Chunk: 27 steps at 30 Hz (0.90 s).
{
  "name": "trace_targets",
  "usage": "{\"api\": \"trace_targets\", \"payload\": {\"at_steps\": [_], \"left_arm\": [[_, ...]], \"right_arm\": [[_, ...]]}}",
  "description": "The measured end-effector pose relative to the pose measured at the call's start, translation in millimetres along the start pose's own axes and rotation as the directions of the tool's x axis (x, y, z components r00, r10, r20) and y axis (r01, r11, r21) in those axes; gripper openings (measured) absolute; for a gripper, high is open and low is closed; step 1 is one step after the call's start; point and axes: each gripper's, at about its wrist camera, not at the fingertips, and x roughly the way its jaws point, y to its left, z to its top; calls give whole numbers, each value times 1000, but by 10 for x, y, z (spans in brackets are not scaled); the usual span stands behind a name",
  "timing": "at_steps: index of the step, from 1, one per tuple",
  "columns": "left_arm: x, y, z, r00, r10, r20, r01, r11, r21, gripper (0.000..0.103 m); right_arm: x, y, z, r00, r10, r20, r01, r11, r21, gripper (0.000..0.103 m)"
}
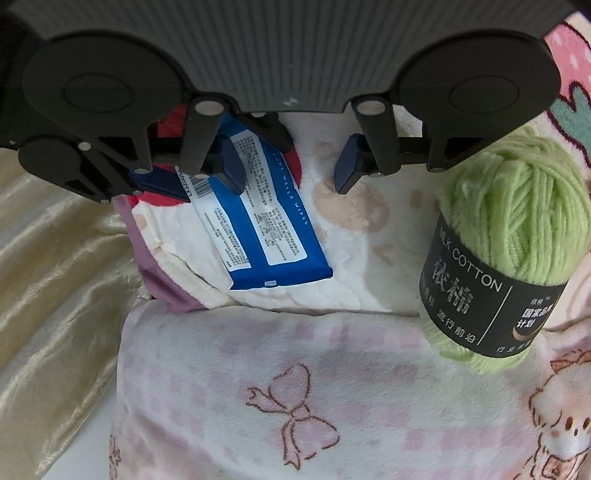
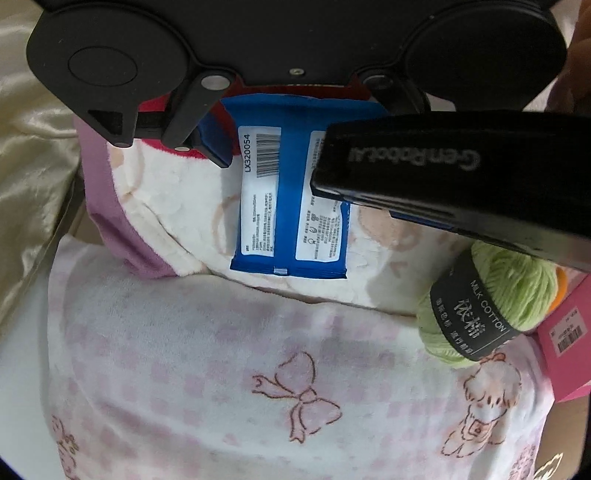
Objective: Organize objects
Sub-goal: 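Lower the left gripper over the blue snack bar and close on it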
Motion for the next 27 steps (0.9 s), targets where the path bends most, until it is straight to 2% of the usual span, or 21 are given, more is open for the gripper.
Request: {"api": "trace_targets", "payload": {"at_steps": [2, 9, 12, 15, 17, 20, 24, 27], "left_arm": [[28, -15, 8, 1000, 5, -1, -5, 1000, 7, 52], [84, 29, 20, 1000, 4, -7, -5, 997, -73, 53], [61, 40, 8, 1000, -5, -11, 4, 995, -96, 52], [19, 102, -14, 997, -62, -37, 56, 987, -152, 48], [-35, 127, -36, 998, -51, -46, 42, 985, -165, 46], [-127, 173, -61, 996, -29, -84, 15, 985, -171, 39], [-346, 184, -114, 993, 22, -114, -37, 990, -133, 21], [-474, 207, -156, 993, 13, -113, -29, 990, -140, 19]], "right_arm": [[4, -2, -1, 1000, 11, 1, -11, 1000, 8, 70], [31, 42, -22, 1000, 23, 16, -23, 1000, -17, 65], [1, 2, 9, 997, 72, 9, -72, 997, 31, 64], [-28, -47, 56, 987, 161, -20, -157, 981, 117, 64], [-56, 19, 62, 984, 172, -41, -166, 980, 110, 64], [-83, 84, 54, 972, 221, -77, -210, 969, 131, 65], [-162, 85, 5, 949, 299, -104, -276, 942, 194, 67], [-259, 83, -33, 930, 353, -107, -318, 914, 253, 70]]}}
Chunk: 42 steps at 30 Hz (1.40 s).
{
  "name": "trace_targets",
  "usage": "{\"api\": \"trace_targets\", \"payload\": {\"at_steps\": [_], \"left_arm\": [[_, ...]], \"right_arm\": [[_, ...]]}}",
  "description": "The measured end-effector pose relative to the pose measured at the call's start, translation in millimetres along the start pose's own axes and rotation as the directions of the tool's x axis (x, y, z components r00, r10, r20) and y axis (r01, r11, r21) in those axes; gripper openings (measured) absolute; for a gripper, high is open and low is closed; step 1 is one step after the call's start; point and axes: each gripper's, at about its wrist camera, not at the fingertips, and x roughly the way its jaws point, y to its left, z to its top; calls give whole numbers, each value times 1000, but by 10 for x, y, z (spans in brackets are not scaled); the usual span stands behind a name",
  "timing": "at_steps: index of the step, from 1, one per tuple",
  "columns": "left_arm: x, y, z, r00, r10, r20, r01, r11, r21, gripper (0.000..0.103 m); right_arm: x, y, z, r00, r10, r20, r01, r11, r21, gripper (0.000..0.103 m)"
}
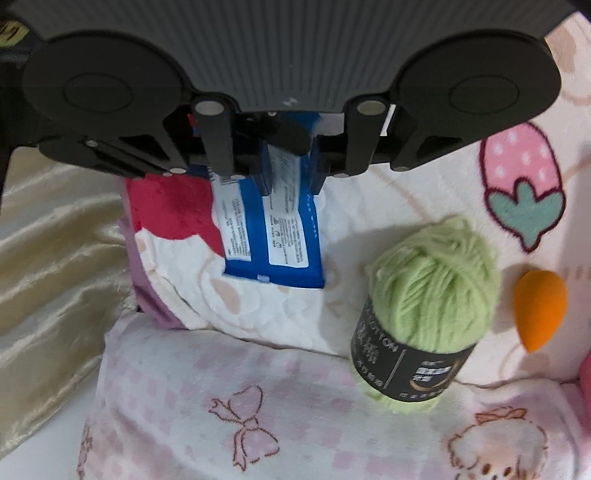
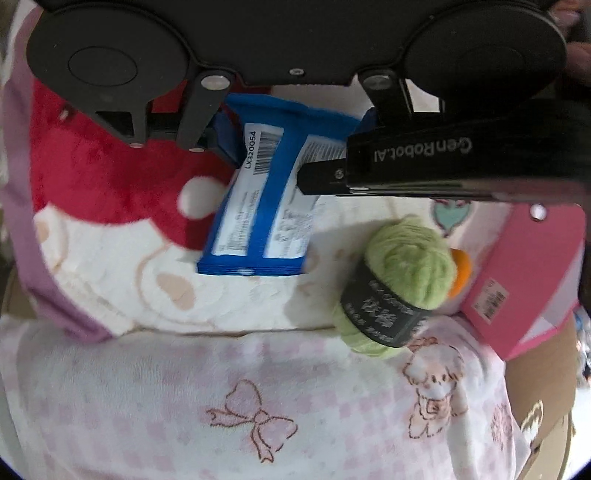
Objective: Organize objects
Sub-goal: 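Lower the left gripper over the blue snack bar and close on it, then lift the snack bar with the left gripper and carry it toward the pink box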
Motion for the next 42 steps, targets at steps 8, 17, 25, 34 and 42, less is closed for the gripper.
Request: {"api": "trace_targets", "payload": {"at_steps": [8, 17, 25, 34, 42], "left_arm": [[-105, 133, -88, 997, -35, -67, 30, 997, -70, 17], [-214, -61, 6, 995, 84, 48, -91, 982, 169, 17], [72, 36, 77, 997, 62, -39, -58, 995, 77, 27], [142, 123, 26, 1000, -10, -30, 10, 1000, 10, 20], [56, 79, 10, 999, -36, -39, 37, 999, 17, 20]], "right_arm": [[0, 38, -106, 995, -3, -97, 10, 997, 72, 75], [-8, 18, -91, 993, -116, -4, 116, 993, 25, 77], [98, -1, -40, 996, -89, -26, 91, 992, 92, 52], [151, 122, -92, 989, -150, -6, 150, 984, 91, 51], [80, 247, -148, 985, -171, 22, 169, 984, 61, 43]]}}
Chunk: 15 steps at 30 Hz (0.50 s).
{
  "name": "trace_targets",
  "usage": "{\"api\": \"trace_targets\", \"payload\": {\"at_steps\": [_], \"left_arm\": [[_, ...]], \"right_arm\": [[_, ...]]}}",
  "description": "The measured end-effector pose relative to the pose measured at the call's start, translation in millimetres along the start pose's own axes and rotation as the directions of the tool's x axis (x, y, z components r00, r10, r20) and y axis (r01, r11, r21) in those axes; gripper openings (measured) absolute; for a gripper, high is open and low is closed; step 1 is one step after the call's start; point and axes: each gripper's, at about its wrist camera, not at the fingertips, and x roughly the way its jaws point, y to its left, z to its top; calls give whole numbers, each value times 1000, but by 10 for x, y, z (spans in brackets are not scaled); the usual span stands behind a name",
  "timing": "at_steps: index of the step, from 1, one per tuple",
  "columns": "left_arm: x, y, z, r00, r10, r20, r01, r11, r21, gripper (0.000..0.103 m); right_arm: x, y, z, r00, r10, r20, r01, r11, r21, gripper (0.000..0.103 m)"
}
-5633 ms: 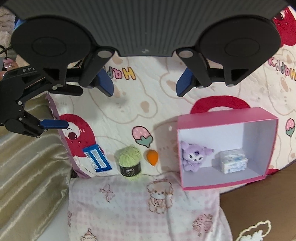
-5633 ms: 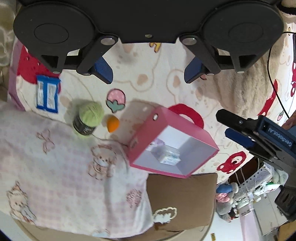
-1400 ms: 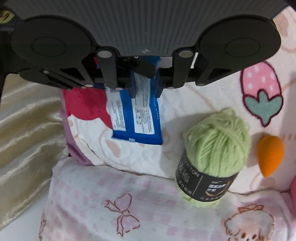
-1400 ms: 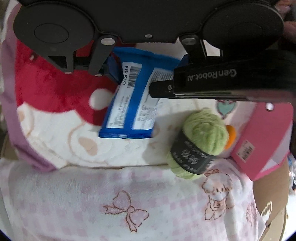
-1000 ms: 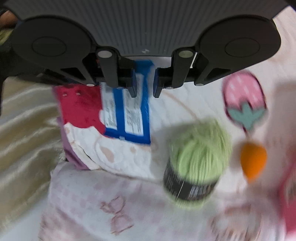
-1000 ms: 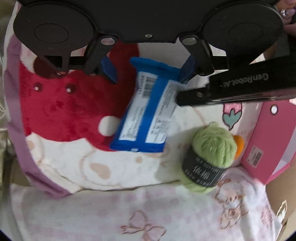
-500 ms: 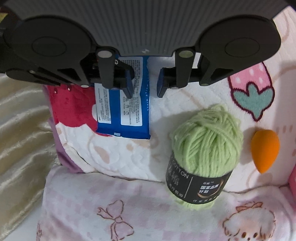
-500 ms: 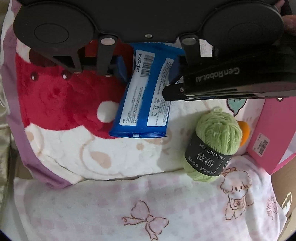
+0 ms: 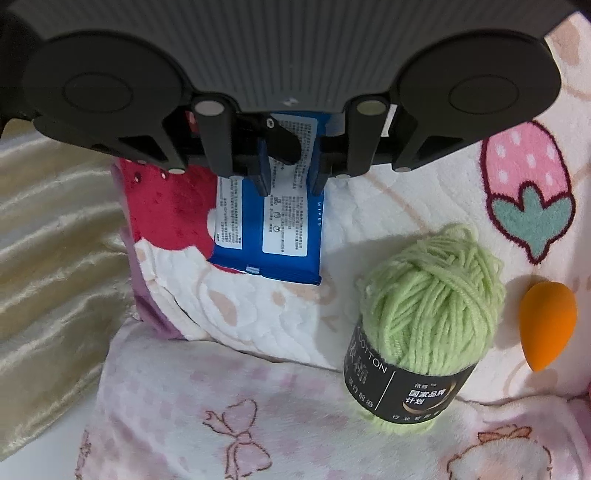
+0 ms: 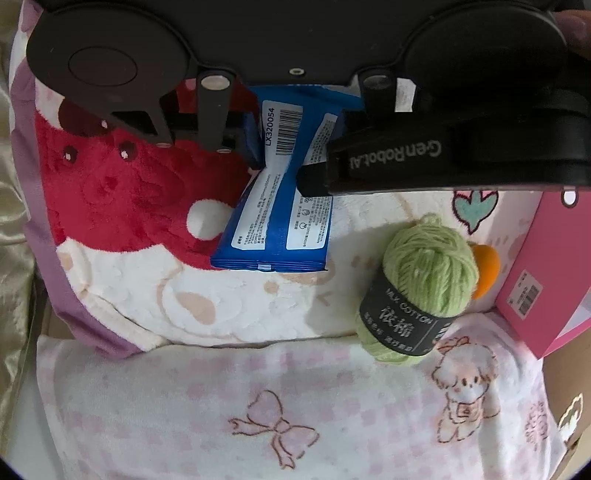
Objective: Organize objects
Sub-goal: 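Lift the snack bar with the left gripper and carry it toward the pink box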
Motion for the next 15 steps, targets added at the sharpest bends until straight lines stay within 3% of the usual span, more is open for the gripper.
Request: {"api": "trace_targets", "payload": {"at_steps": [5, 11, 13, 15], "left_arm": [[-64, 186, -15, 999, -50, -19, 49, 997, -57, 21], [-232, 373, -139, 997, -68, -46, 62, 991, -115, 21], [-324, 474, -196, 997, -54, -48, 47, 989, -140, 21], [-359, 530, -241, 999, -1, -47, -4, 993, -119, 22]], "right_arm": [[-39, 49, -54, 1000, 13, 0, -13, 1000, -5, 38], [-52, 22, -131, 993, 113, -46, -109, 989, 96, 38], [-31, 35, -153, 981, 178, -71, -170, 979, 115, 40], [-2, 85, -175, 979, 186, -88, -176, 978, 108, 44]]}}
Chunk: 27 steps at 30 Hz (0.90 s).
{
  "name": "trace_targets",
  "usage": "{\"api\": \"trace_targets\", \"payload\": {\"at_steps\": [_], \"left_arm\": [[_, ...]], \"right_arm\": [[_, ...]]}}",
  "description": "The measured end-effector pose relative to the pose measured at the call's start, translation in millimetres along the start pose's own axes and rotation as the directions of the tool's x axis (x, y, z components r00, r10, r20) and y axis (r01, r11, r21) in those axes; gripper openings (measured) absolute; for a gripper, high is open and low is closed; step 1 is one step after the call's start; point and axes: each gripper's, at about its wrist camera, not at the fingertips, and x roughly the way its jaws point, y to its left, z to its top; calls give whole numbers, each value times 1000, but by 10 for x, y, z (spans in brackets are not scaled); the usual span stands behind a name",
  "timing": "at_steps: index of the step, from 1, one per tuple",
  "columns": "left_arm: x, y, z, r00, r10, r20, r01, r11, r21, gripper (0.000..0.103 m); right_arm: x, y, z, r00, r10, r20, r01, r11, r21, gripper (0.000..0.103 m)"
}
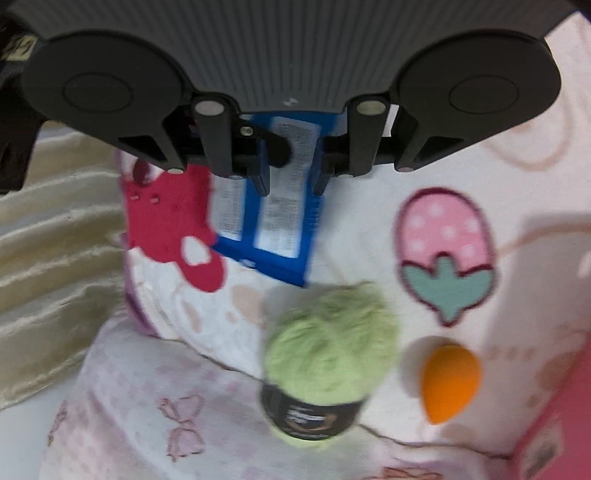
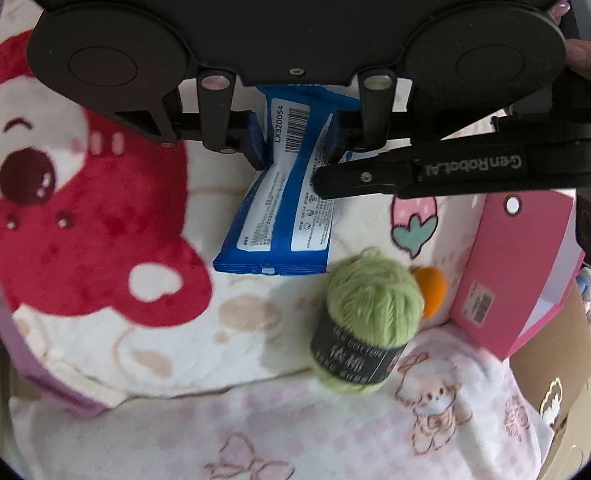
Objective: Organize objects
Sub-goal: 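Lift the snack bar with the left gripper and carry it toward the pink box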
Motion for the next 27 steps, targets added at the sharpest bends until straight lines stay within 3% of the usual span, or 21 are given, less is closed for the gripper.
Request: {"api": "trace_targets", "payload": {"at_steps": [2, 7, 9, 11, 21, 27], "left_arm": [[17, 8, -28, 998, 58, 16, -59, 997, 46, 26], [63, 133, -99, 999, -13, 47, 13, 1000, 0, 24], [101, 196, -117, 994, -101, 34, 103, 994, -47, 24], [98, 192, -130, 993, -111, 38, 113, 991, -69, 24], [-349, 44, -196, 999, -36, 36, 36, 999, -18, 24], [-618, -82, -258, 999, 34, 23, -35, 998, 49, 24]], "right_arm": [[9, 53, -22, 1000, -21, -2, 21, 999, -24, 45], [25, 126, -65, 998, -62, -2, 62, 997, -44, 46], [27, 131, -75, 998, -57, 9, 57, 996, -66, 44], [9, 138, -84, 998, -53, 21, 55, 996, -77, 42], [-229, 362, -132, 999, 35, 22, -32, 993, -110, 44], [-375, 446, -229, 995, 97, 13, -96, 994, -58, 48]]}}
